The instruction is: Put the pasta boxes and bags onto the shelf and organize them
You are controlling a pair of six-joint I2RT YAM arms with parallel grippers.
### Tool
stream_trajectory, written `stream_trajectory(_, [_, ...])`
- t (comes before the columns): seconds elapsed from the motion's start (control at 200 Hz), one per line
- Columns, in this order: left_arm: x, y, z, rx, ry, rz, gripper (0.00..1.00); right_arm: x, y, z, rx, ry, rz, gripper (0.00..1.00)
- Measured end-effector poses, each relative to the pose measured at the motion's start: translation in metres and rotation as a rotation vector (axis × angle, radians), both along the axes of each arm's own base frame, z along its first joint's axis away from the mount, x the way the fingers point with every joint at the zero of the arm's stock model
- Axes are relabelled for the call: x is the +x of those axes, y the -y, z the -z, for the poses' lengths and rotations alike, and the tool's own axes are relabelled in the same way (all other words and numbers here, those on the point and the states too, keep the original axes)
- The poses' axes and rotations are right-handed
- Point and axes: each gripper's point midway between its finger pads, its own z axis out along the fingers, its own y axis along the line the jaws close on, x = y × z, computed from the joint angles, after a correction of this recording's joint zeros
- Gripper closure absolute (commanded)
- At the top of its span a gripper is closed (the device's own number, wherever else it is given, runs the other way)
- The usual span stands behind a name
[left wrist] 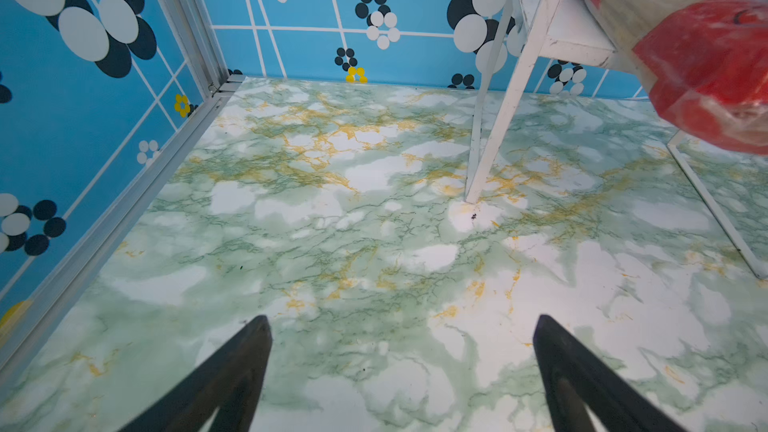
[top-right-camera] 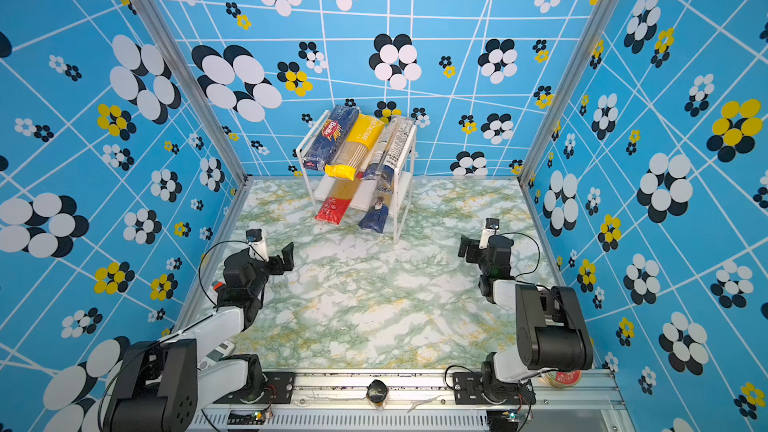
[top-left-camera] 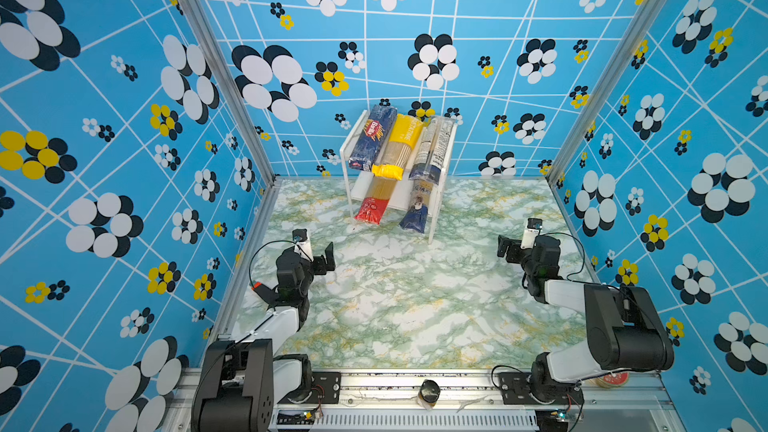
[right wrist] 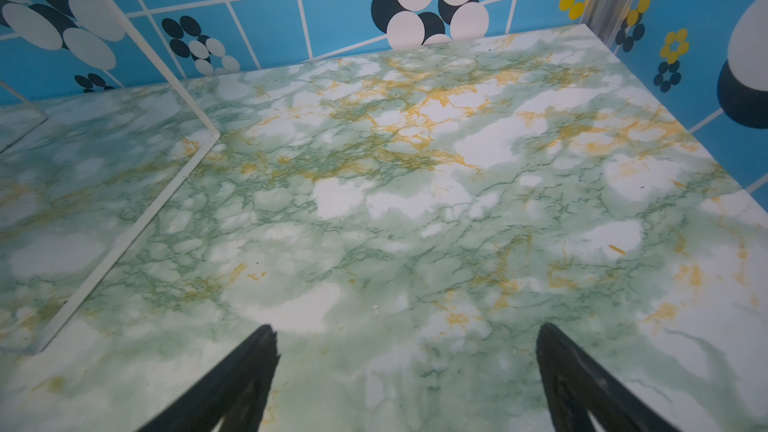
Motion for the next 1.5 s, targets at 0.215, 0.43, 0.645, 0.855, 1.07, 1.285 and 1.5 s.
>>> stream_trajectory(0.215, [0.004, 0.004, 0.015, -0.010, -0.031, 0.024, 0.01, -0.007, 0.001, 0.004, -0.041, 0.049, 0.040, 0.01])
stream_trajectory(0.43, [0.008, 0.005, 0.017, -0.013, -0.029, 0.032, 0.01, -0.013, 0.011, 0.009, -0.065, 0.045, 0.095, 0.01])
stream_trajectory(0.645, [0.017, 0.005, 0.019, -0.010, 0.009, 0.035, 0.01, -0.013, 0.013, 0.007, -0.071, 0.050, 0.110, 0.01])
stream_trajectory(0.855, [0.024, 0.003, 0.027, -0.005, 0.027, 0.020, 0.01, -0.013, 0.014, 0.007, -0.073, 0.050, 0.116, 0.01])
stream_trajectory(1.07, [0.038, 0.005, 0.034, 0.023, -0.024, 0.006, 0.01, -0.013, 0.014, 0.007, -0.073, 0.050, 0.116, 0.01])
stream_trajectory(1.285, [0.040, 0.006, 0.033, 0.041, -0.029, 0.000, 0.01, -0.013, 0.014, 0.007, -0.073, 0.050, 0.116, 0.01])
stream_trajectory(1.5, [0.040, 0.005, 0.035, 0.045, -0.041, -0.007, 0.01, -0.013, 0.014, 0.007, -0.073, 0.050, 0.116, 0.01])
